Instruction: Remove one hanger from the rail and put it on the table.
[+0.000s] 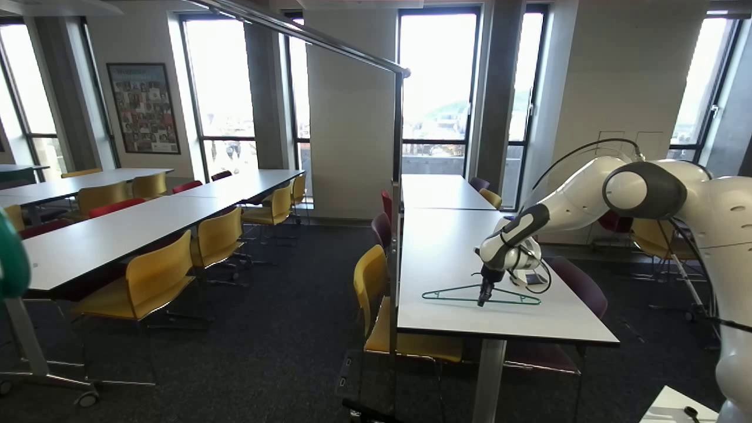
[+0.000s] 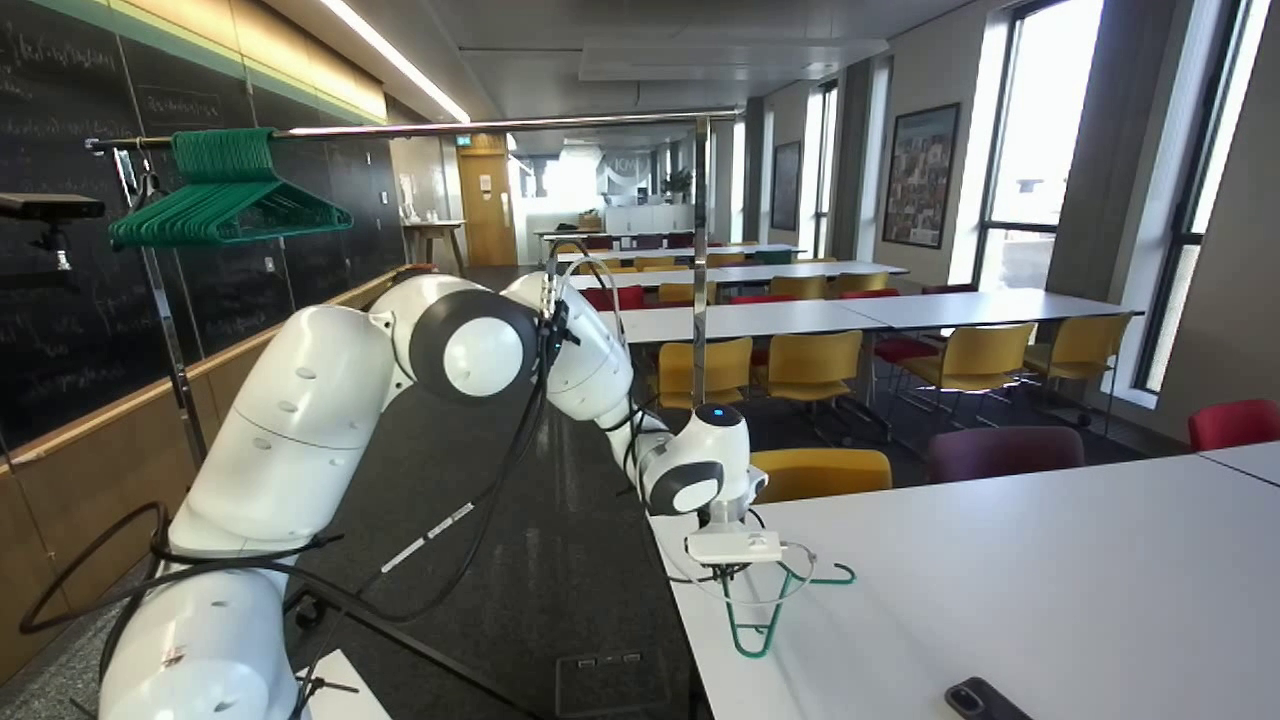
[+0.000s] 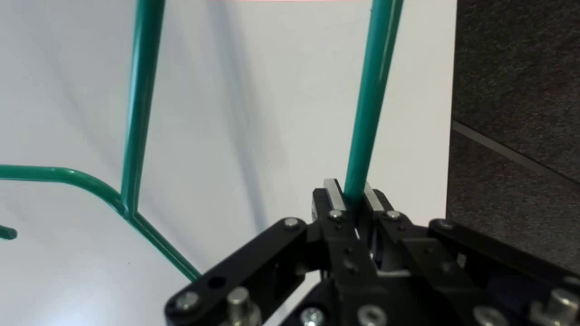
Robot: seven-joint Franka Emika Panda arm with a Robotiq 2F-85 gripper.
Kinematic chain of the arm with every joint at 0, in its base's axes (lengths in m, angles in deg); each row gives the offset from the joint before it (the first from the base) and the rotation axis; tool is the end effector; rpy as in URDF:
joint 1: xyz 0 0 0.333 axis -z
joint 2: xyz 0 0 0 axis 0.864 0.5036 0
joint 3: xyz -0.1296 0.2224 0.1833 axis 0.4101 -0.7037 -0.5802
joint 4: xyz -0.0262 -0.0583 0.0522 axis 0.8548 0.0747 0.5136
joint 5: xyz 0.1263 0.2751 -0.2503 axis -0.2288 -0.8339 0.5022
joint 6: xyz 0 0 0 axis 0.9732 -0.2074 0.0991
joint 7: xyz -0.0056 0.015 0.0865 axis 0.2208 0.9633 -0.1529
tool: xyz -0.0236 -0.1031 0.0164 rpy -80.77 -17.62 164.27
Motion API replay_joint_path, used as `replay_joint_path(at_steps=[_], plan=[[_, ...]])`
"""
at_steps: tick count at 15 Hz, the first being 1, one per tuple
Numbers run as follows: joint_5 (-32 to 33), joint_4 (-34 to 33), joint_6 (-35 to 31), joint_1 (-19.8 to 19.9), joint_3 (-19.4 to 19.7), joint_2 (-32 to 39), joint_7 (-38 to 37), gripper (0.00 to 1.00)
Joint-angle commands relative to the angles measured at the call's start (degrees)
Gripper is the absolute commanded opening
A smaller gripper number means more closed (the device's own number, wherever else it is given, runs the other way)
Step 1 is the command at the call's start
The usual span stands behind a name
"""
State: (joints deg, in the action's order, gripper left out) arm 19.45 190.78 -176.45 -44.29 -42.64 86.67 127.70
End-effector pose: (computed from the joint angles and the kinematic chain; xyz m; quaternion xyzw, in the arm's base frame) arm 0.6181 -0.1386 0.2025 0.9352 0.3368 0.1090 0.0042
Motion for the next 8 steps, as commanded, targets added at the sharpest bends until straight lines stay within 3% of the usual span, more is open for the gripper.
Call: replay_joint_path(at_steps=[1, 8], plan=[[1.7, -1.7, -2.5, 2.0, -1.4, 2.6, 0.6, 0.03], [2.1, -3.9, -2.5, 3.3, -2.9, 5.3, 0.6, 0.03]])
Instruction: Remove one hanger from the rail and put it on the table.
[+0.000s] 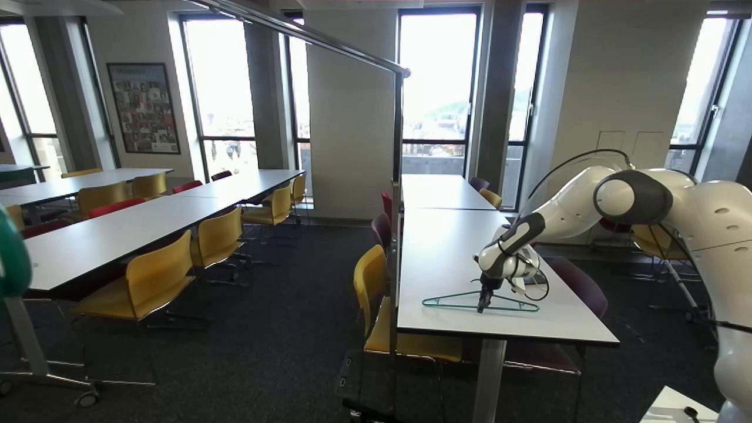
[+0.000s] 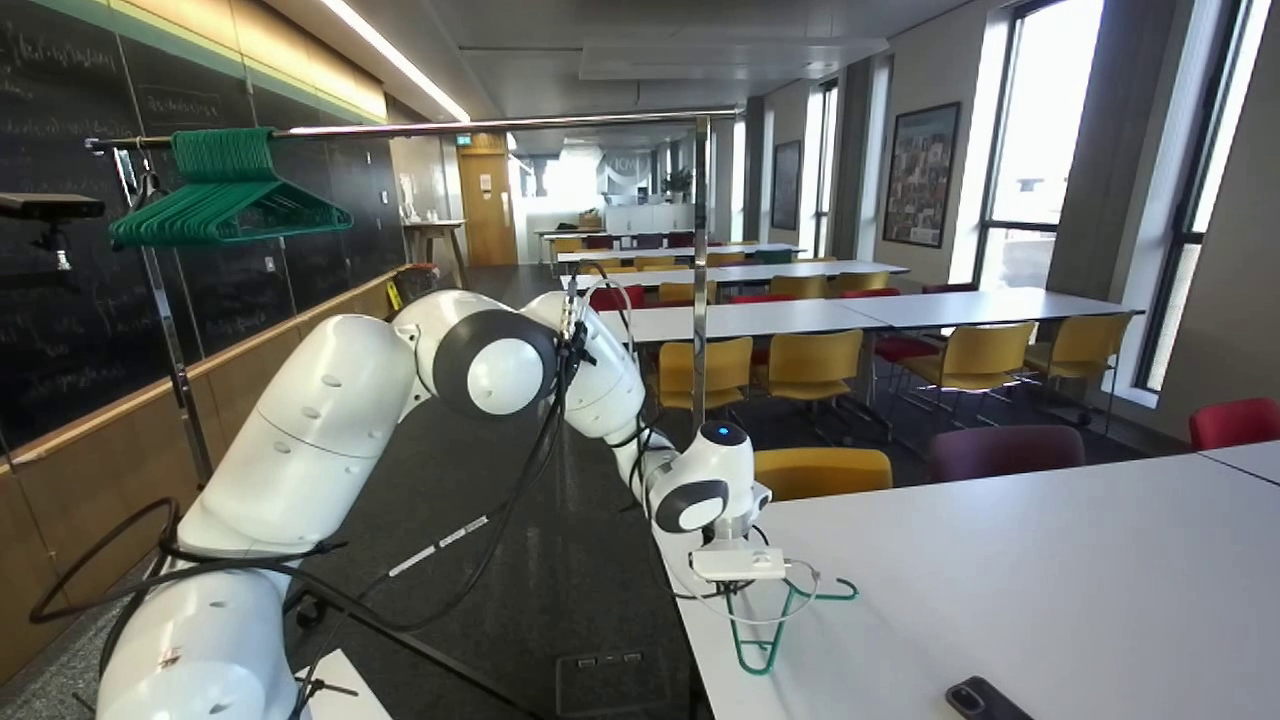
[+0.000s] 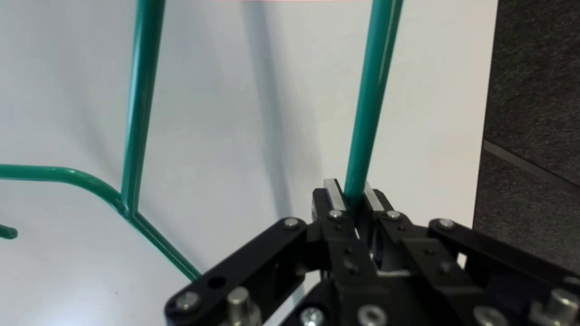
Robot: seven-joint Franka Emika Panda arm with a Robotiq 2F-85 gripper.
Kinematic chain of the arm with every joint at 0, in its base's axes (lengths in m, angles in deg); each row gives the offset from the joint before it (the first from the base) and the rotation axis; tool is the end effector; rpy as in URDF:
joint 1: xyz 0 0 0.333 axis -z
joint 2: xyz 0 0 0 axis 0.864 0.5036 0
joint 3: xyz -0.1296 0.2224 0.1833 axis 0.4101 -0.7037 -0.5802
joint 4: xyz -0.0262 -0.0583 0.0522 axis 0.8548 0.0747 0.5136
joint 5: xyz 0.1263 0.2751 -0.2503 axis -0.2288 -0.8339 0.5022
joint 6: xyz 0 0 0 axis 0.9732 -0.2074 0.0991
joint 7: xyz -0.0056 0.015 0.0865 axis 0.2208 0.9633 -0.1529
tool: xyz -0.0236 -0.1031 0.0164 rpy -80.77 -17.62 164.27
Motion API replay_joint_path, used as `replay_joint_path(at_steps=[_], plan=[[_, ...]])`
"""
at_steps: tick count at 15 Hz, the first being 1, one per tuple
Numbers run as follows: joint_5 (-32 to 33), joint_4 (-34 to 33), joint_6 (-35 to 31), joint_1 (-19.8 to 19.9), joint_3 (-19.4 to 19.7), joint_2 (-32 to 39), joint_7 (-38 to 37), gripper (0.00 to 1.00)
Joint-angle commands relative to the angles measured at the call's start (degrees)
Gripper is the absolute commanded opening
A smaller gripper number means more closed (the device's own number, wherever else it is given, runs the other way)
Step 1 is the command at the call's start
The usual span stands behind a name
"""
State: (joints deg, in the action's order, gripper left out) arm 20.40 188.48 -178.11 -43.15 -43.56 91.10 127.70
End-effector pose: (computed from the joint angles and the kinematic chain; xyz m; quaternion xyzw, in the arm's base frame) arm 0.6232 -0.1429 0.1725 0.9354 0.3375 0.1058 0.0021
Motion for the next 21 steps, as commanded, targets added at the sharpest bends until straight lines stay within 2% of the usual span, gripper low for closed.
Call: replay_joint_path(at_steps=[1, 14, 15, 17, 21], plan=[[1.1, -1.7, -0.7, 2.2, -2.0, 1.0, 0.4, 0.03], [2.2, -2.6, 0.4, 2.1, -1.0, 3.8, -1.3, 0.03], [2.1, -2.7, 0.5, 2.1, -1.0, 3.9, -1.4, 0.37], [2.2, -2.8, 0.5, 2.0, -0.9, 3.9, -1.5, 0.45], [1.9, -1.3, 0.6, 2.1, -1.4, 1.7, -1.6, 0.75]])
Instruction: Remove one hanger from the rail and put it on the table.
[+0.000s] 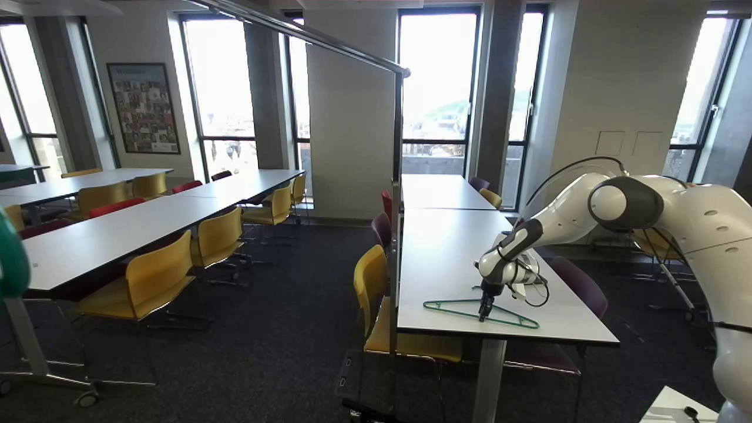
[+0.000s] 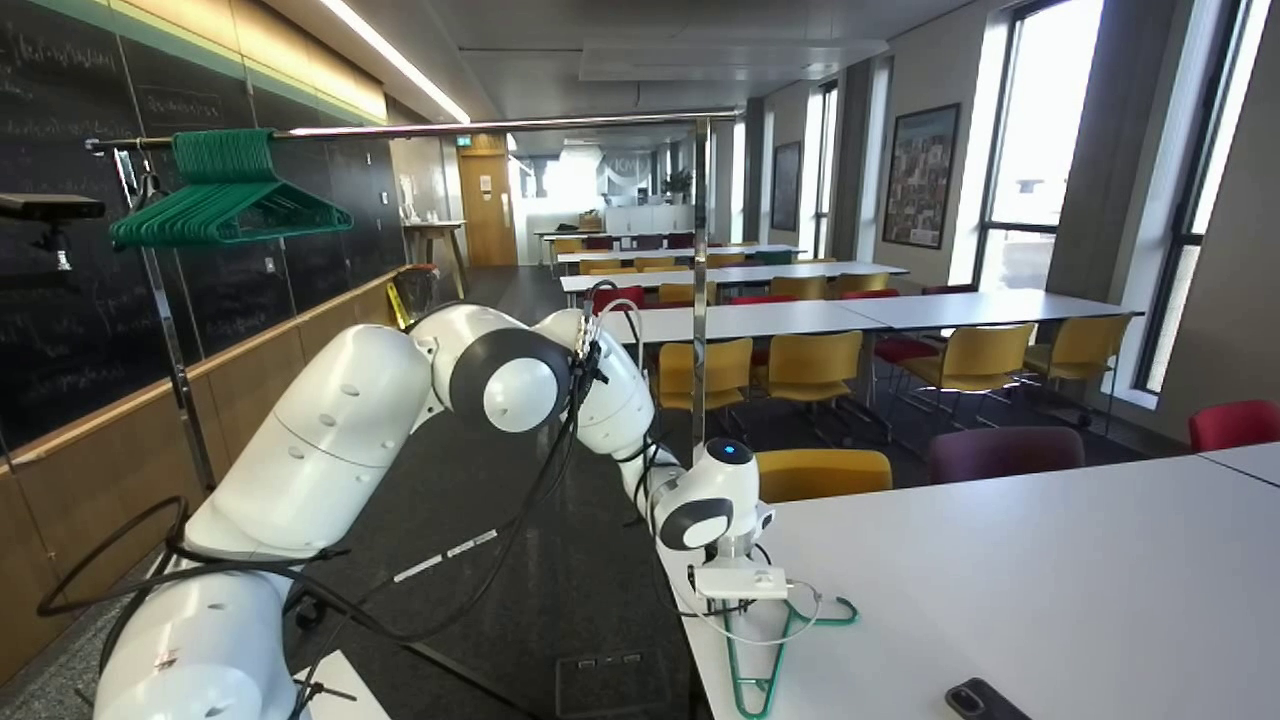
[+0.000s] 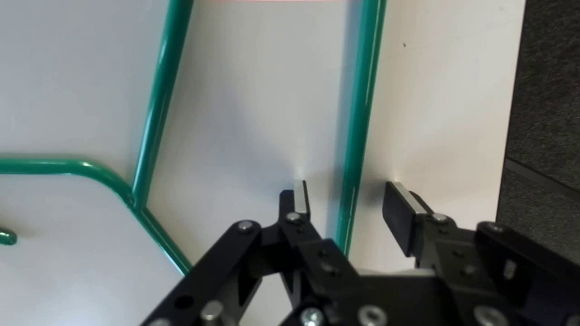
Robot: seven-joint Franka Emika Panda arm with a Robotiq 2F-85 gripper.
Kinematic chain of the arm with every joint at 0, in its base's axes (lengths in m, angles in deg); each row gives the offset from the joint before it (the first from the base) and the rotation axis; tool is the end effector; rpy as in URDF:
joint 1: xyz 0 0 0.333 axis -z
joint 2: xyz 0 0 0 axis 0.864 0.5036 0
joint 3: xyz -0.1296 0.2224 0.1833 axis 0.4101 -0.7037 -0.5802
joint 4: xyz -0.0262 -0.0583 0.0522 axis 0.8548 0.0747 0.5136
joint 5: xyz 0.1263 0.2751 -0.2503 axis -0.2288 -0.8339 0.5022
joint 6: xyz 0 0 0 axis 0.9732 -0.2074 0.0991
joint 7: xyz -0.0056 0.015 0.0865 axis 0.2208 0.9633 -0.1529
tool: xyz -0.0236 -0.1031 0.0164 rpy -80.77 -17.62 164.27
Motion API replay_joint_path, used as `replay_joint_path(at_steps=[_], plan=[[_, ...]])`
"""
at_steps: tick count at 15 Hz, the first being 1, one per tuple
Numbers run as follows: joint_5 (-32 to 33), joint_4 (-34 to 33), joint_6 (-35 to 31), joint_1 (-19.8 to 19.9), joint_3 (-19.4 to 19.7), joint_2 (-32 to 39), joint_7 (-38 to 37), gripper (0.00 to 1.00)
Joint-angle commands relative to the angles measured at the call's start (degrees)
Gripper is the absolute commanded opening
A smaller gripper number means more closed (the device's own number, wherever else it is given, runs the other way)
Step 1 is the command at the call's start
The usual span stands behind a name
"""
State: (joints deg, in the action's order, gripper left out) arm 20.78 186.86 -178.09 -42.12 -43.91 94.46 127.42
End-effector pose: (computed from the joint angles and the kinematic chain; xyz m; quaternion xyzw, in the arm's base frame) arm 0.6219 -0.1502 0.1459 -0.9391 -0.3304 -0.0943 0.0075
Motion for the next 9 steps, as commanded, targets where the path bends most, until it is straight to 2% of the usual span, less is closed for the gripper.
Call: replay_joint_path(at_steps=[1, 3, 4, 7, 9], plan=[[1.0, 1.4, 1.0, 1.3, -1.8, -3.2, -1.1, 0.82], [0.0, 4.4, 2.5, 1.3, -3.2, -8.3, -1.6, 0.97], [-1.4, 5.8, 3.2, 2.4, -5.1, -10.9, -0.8, 1.0], [-5.7, 8.2, 7.8, 2.5, -7.6, -17.8, -1.2, 1.0], [-4.1, 10.4, 15.4, -2.4, -3.2, -23.9, -10.7, 1.0]])
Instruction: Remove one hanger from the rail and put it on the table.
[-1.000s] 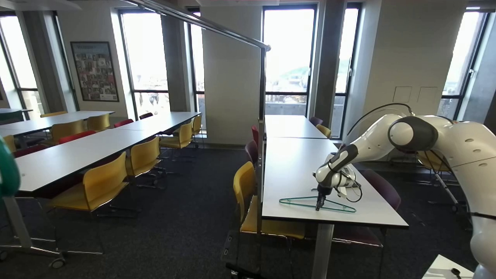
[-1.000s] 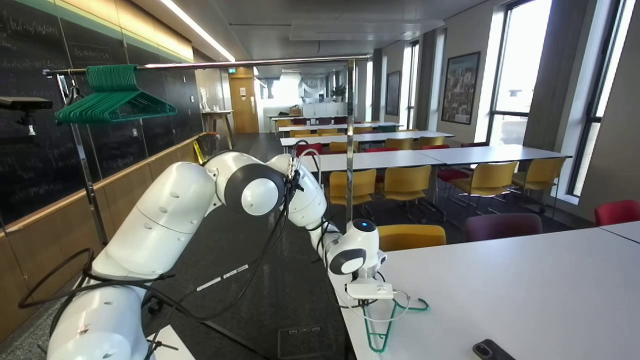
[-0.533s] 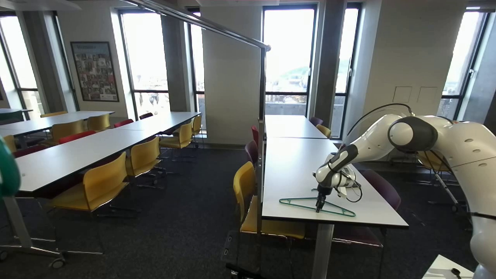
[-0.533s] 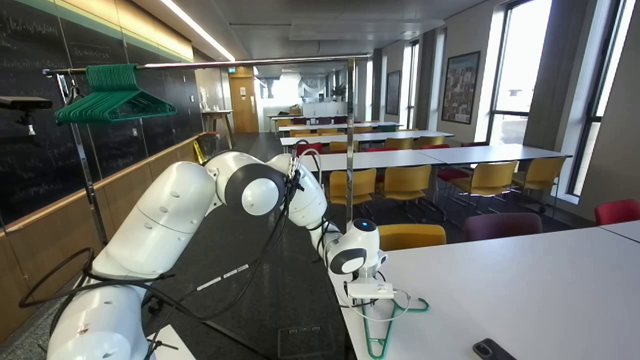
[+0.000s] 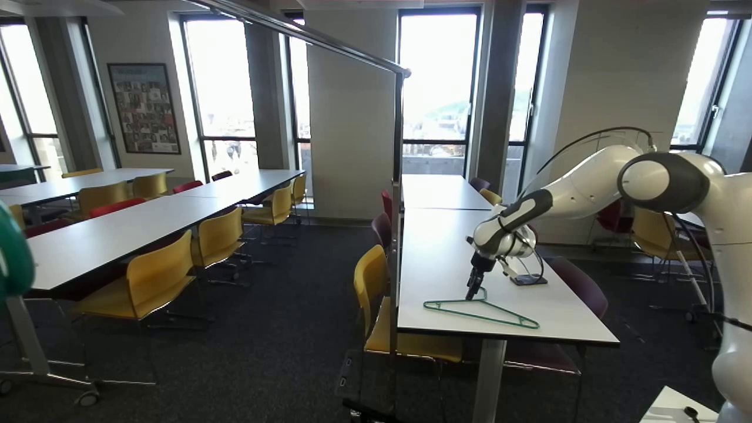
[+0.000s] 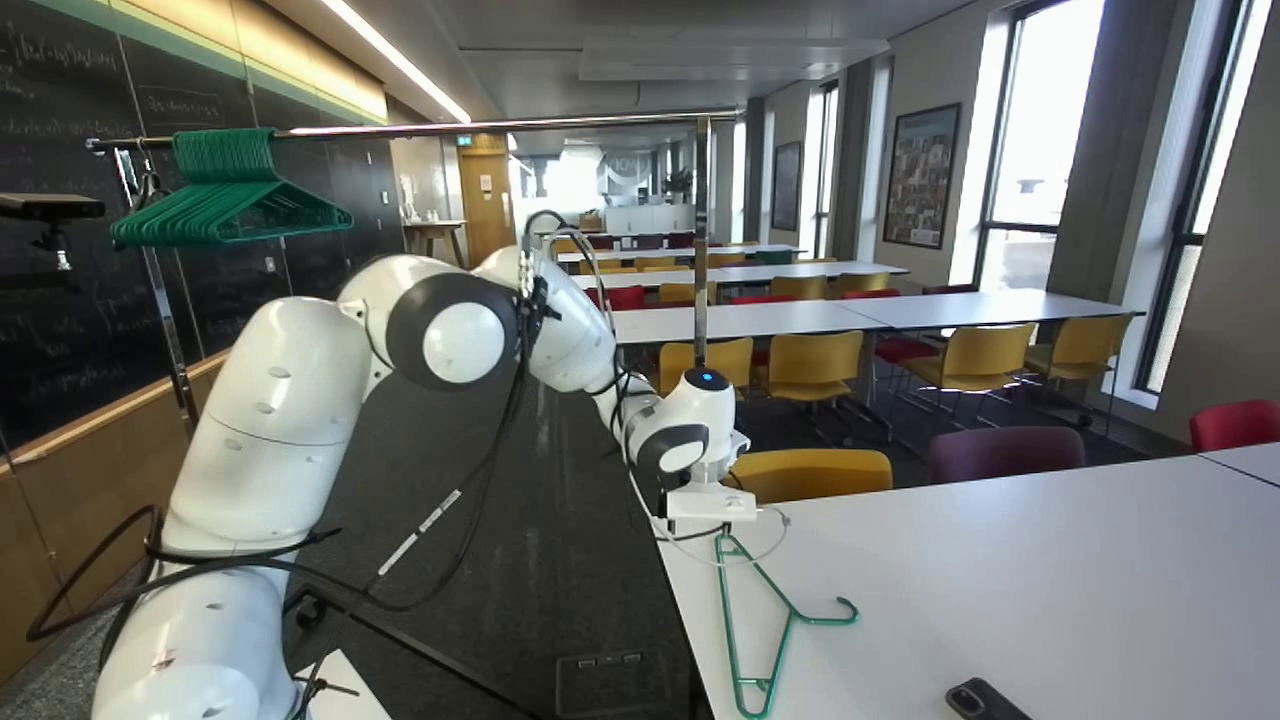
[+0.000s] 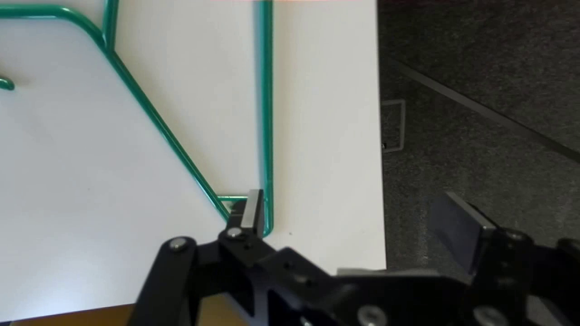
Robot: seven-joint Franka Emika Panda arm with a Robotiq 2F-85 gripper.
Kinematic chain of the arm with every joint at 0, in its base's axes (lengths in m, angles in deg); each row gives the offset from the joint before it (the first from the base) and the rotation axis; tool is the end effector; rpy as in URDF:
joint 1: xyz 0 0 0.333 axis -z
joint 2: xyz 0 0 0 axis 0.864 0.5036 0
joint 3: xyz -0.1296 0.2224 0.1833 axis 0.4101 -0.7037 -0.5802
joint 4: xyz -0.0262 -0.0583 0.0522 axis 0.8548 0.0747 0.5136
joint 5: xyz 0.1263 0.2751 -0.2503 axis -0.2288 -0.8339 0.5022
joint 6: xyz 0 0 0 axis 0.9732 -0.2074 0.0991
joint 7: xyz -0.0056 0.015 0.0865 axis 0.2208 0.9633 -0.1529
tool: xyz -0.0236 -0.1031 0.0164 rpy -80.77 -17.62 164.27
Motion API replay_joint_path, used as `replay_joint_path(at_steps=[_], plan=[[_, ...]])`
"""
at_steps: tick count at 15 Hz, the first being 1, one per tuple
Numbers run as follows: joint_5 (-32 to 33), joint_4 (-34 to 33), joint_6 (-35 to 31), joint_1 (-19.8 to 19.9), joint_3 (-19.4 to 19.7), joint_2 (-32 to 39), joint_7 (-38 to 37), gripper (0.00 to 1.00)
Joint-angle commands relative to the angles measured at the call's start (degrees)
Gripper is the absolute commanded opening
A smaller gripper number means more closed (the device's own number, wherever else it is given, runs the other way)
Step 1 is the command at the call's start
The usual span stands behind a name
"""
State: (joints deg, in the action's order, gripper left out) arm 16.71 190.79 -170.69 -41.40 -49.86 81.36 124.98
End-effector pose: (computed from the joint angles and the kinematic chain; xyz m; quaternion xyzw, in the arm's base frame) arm 0.6277 -0.0944 0.2546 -0.9345 -0.3279 -0.1319 0.0431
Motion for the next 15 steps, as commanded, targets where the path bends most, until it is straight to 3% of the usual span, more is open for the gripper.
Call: replay_joint_path(at_steps=[1, 3, 9, 15], plan=[[1.9, 7.9, 10.9, -5.2, 4.5, -13.8, -13.5, 1.0], [4.5, 10.7, 15.1, -8.0, 6.3, -19.3, -20.7, 1.0], [17.5, 15.1, 14.3, -14.0, 9.5, -28.0, -44.9, 1.0], [15.5, 12.8, 15.1, -14.9, 9.7, -25.3, -43.2, 1.0]])
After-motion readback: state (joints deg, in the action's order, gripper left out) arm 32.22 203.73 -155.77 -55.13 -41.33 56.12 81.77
